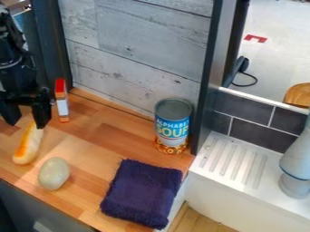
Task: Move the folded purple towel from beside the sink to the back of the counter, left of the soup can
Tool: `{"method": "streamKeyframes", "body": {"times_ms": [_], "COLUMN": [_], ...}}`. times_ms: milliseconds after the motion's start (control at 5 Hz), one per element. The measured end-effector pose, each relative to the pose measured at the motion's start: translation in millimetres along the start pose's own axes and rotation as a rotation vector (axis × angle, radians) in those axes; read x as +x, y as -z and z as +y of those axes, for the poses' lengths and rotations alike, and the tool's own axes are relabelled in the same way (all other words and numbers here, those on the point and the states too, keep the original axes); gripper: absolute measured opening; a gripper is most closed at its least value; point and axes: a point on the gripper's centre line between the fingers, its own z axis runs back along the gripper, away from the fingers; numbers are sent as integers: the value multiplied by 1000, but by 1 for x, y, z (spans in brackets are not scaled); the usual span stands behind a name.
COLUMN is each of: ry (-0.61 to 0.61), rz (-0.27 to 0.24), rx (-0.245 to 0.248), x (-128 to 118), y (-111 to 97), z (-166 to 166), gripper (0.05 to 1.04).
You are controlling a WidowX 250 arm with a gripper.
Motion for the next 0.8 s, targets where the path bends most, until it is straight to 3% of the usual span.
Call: {"method": "streamKeyframes", "body": {"times_ms": [400,800], "ry": [49,225], "rz": [35,46], "rx": [-12,-2], "x": [-5,-6], "y": [14,23], "z": [-11,-57], "gripper": [998,998]}}
